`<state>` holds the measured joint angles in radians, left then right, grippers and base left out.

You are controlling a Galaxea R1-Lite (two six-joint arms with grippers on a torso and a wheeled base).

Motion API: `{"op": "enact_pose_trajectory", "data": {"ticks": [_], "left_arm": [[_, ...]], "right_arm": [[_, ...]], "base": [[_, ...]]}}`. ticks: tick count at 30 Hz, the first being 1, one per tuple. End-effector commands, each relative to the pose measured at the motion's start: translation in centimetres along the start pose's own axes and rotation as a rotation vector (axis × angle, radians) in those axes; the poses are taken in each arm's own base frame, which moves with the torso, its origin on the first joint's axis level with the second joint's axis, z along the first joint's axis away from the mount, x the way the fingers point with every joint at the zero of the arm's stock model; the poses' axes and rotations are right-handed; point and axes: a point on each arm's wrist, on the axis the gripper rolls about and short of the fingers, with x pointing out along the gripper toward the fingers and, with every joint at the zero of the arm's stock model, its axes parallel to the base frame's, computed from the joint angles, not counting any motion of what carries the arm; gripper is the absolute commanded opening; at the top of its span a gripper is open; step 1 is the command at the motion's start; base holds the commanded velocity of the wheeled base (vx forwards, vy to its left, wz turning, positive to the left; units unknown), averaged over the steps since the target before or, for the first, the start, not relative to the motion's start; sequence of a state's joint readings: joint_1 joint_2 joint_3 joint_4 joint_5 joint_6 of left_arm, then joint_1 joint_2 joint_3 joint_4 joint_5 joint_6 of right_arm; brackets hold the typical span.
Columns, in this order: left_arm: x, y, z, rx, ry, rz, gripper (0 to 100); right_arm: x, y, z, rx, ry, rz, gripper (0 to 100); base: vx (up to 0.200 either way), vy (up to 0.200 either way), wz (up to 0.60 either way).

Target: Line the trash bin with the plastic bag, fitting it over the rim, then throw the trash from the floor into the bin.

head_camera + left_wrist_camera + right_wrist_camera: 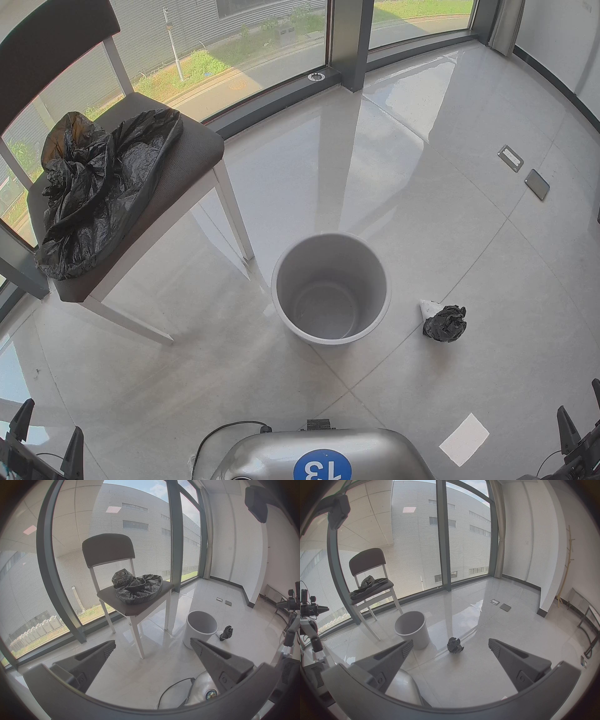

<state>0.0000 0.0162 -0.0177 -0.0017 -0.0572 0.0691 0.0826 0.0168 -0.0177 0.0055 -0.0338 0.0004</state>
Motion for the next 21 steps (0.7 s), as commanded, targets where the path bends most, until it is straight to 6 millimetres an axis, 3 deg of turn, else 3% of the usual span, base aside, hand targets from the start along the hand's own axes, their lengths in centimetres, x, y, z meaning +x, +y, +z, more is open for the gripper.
{"op": "enact_pose_trajectory", "data": {"ticks": [1,9,10,11,12,13,14,15,21], "left_arm": [[0.0,0.0,-0.4,0.002,-0.003,0.004,100],[-0.1,0.0,0.2,-0.009,-0.037,0.001,100],[-0.5,0.1,2.2,-0.05,-0.094,-0.022,100],[-0.6,0.5,7.0,-0.169,-0.151,-0.053,100],[0.1,0.8,9.8,-0.257,-0.134,-0.068,100],[0.1,0.8,9.8,-0.257,-0.134,-0.068,100],[2.9,1.5,15.6,-0.4,-0.123,0.053,100],[3.5,1.7,17.0,-0.396,-0.128,0.107,100],[7.6,1.6,16.8,-0.222,0.092,0.114,100]], "right_arm": [[0.0,0.0,-0.5,-0.002,0.0,0.0,100],[0.0,0.0,-0.5,-0.002,0.0,0.0,100],[0.0,0.0,-0.5,-0.002,0.0,0.0,100],[0.0,0.0,-0.5,-0.002,0.001,0.0,100],[0.0,0.0,-0.5,-0.002,0.001,0.0,100],[0.0,0.0,-0.5,-0.002,0.001,0.0,100],[0.0,0.0,-0.5,-0.003,0.0,0.0,100],[0.0,0.0,-0.5,-0.003,0.0,0.002,100],[0.0,0.0,-0.5,0.0,0.0,0.003,100]], "base": [[0.0,0.0,0.0],[0.0,0.0,0.0],[0.0,0.0,0.0],[0.0,0.0,0.0],[0.0,0.0,0.0],[0.0,0.0,0.0],[0.0,0.0,0.0],[0.0,0.0,0.0],[0.0,0.0,0.0]]}}
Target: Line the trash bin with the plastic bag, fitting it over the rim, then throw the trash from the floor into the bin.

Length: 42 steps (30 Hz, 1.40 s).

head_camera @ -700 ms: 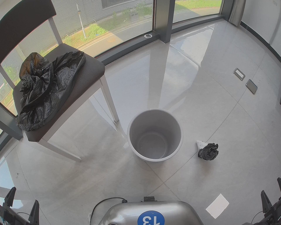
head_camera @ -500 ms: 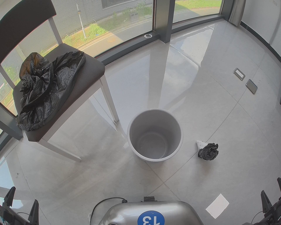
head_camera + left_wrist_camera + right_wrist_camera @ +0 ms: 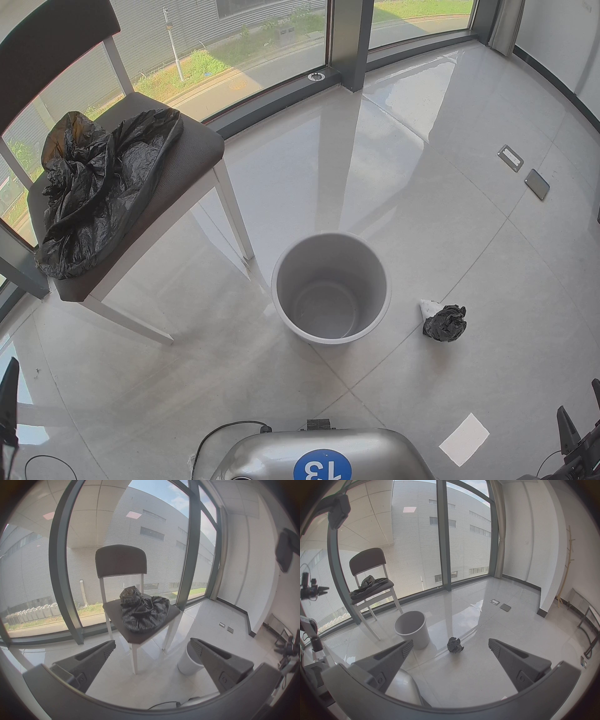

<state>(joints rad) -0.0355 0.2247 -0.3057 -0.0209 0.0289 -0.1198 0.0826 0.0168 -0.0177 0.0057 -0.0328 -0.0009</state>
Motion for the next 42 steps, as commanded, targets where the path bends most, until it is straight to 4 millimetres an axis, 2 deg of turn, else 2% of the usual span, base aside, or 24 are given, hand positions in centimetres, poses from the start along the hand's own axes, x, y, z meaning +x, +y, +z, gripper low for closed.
{"op": "enact_pose_trajectory", "data": {"ticks": [1,3,4,6,7,8,13,22,35,42], "left_arm": [[8.4,-1.2,7.4,-0.024,0.192,0.088,100],[10.2,-0.8,6.6,-0.046,0.328,0.173,100],[10.2,-0.8,6.6,-0.046,0.328,0.173,100],[11.7,-0.2,6.2,-0.165,0.417,0.269,100],[12.0,-0.2,6.2,-0.178,0.426,0.277,100],[13.2,0.1,6.2,-0.24,0.463,0.323,100],[16.5,1.5,6.6,-0.333,0.492,0.442,100],[17.8,3.8,7.1,-0.486,0.474,0.509,100],[18.4,4.0,6.7,-0.582,0.463,0.518,100],[20.2,4.3,5.4,-0.611,0.482,0.514,100]], "right_arm": [[0.0,0.0,-0.5,0.001,-0.002,0.002,100],[0.0,0.0,-0.5,0.001,0.0,0.002,100],[0.0,0.0,-0.5,0.001,0.0,0.002,100],[0.0,0.0,-0.5,0.001,0.0,0.002,100],[0.0,0.0,-0.5,0.001,0.0,0.002,100],[0.0,0.0,-0.5,-0.001,-0.002,0.002,100],[0.0,0.0,-0.5,-0.001,0.0,0.001,100],[0.0,0.0,-0.5,-0.001,0.0,0.001,100],[0.0,0.0,-0.5,-0.001,0.001,0.001,100],[0.0,0.0,-0.5,-0.002,0.001,0.001,100]], "base": [[0.0,0.0,0.0],[0.0,0.0,0.0],[0.0,0.0,0.0],[0.0,0.0,0.0],[0.0,0.0,0.0],[0.0,0.0,0.0],[0.0,0.0,0.0],[0.0,0.0,0.0],[0.0,0.0,0.0],[0.0,0.0,0.0]]}}
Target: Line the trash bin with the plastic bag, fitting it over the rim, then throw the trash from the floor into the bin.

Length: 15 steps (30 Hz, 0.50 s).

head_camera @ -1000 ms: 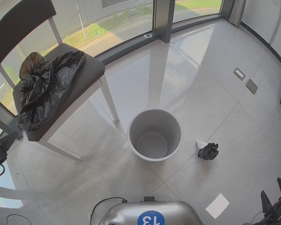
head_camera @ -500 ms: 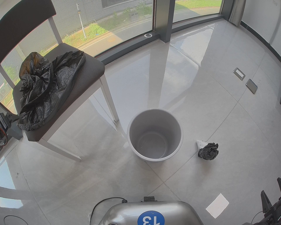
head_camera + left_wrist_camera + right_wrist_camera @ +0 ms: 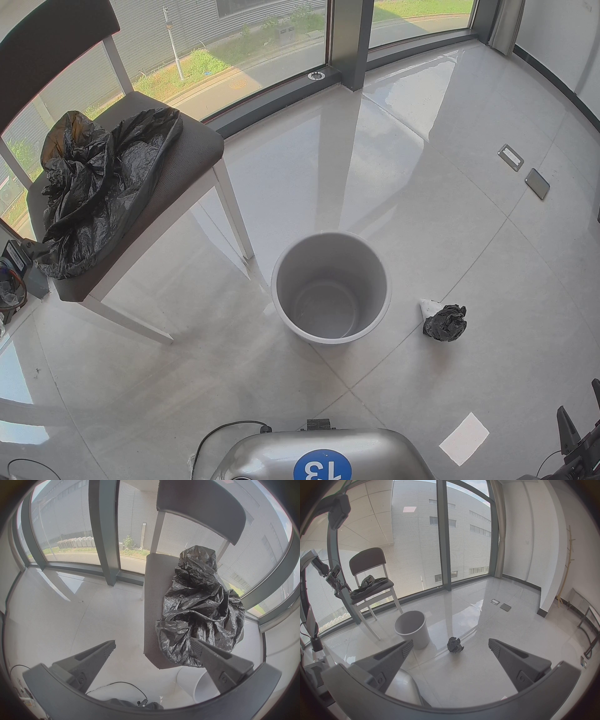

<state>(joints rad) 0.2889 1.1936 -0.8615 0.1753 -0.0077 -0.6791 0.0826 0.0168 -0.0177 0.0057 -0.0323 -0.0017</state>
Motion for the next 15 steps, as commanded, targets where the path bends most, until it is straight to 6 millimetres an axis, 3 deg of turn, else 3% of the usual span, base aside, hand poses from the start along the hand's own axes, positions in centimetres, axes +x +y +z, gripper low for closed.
{"op": "enact_pose_trajectory", "data": {"ticks": [1,8,15], "left_arm": [[1.8,-0.1,-0.2,-0.01,0.027,0.014,100],[4.1,-0.6,0.3,-0.013,0.003,-0.006,100],[4.4,-1.5,0.3,-0.042,-0.022,-0.065,100]], "right_arm": [[0.0,0.0,-0.5,-0.001,0.0,-0.001,100],[0.0,0.0,-0.5,-0.011,0.0,0.0,100],[0.0,0.0,-0.5,-0.011,0.001,0.0,100]], "base": [[0.0,0.0,0.0],[0.0,0.0,0.0],[0.0,0.0,0.0]]}}
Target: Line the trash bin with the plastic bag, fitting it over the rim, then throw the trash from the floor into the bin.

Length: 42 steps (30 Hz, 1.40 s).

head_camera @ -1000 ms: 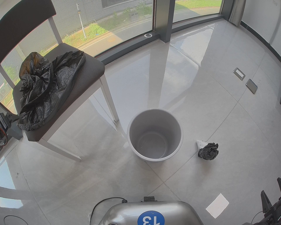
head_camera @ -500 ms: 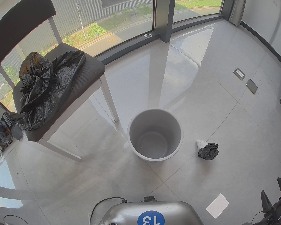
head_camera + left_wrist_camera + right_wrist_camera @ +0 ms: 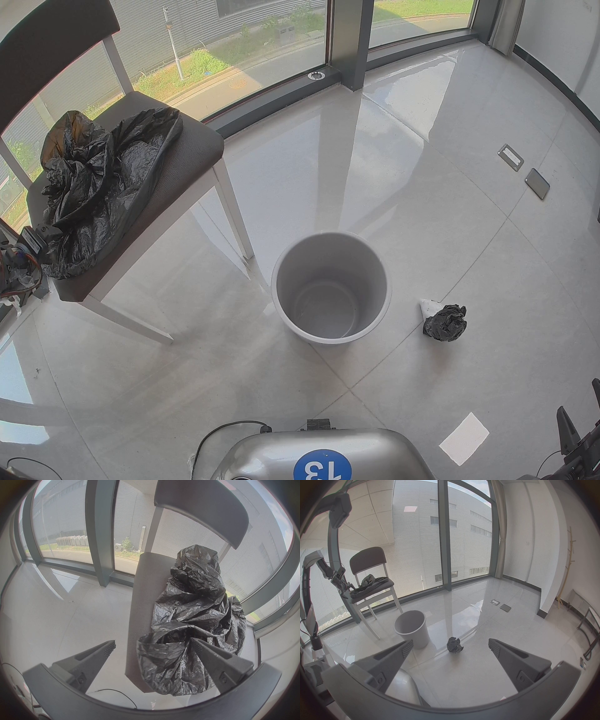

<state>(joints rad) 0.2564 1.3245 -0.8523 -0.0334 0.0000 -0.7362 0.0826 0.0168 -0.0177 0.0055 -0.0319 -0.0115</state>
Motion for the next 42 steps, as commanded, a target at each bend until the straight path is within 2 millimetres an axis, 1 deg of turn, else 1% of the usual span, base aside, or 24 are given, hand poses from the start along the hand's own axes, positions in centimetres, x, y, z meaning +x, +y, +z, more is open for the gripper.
{"op": "enact_pose_trajectory", "data": {"ticks": [1,3,4,12,15,30,34,36,39,41,42], "left_arm": [[0.5,-0.3,-0.4,-0.005,0.022,-0.01,100],[0.5,-0.5,-0.6,-0.013,0.03,-0.018,100],[0.5,-0.6,-0.6,-0.017,0.029,-0.022,0],[0.2,-1.3,-0.8,-0.036,0.035,-0.065,0],[0.5,-1.3,-0.8,-0.033,0.032,-0.055,0],[-0.2,-1.7,0.0,-0.034,-0.056,-0.114,0],[-0.2,-2.5,0.5,-0.029,-0.072,-0.147,0],[-0.5,-3.1,0.7,-0.025,-0.082,-0.174,0],[-1.7,-3.5,0.9,-0.032,-0.058,-0.239,0],[-2.6,-3.7,0.3,-0.025,-0.007,-0.289,0],[-3.2,-4.1,0.0,-0.018,0.014,-0.312,0]], "right_arm": [[0.0,0.0,-0.5,-0.001,0.001,0.0,100],[0.0,0.0,-0.5,-0.001,0.001,0.0,100],[0.0,0.0,-0.5,-0.001,0.001,0.0,100],[0.0,0.0,-0.5,-0.001,0.0,0.0,100],[0.0,0.0,-0.5,-0.001,0.0,0.0,100],[0.0,0.0,-0.5,0.008,-0.002,0.002,100],[0.0,0.0,-0.5,0.007,-0.002,0.003,100],[0.0,0.0,-0.5,0.002,-0.002,0.005,100],[0.0,0.0,-0.5,0.007,-0.002,0.017,100],[0.0,0.0,-0.5,0.005,-0.002,0.018,100],[0.0,0.0,-0.5,0.002,-0.002,0.02,100]], "base": [[0.0,0.0,0.0],[0.0,0.0,0.0],[0.0,0.0,0.0],[0.0,0.0,0.0],[0.0,0.0,0.0],[0.0,0.0,0.0],[0.0,0.0,0.0],[0.0,0.0,0.0],[0.0,0.0,0.0],[0.0,0.0,0.0],[0.0,0.0,0.0]]}}
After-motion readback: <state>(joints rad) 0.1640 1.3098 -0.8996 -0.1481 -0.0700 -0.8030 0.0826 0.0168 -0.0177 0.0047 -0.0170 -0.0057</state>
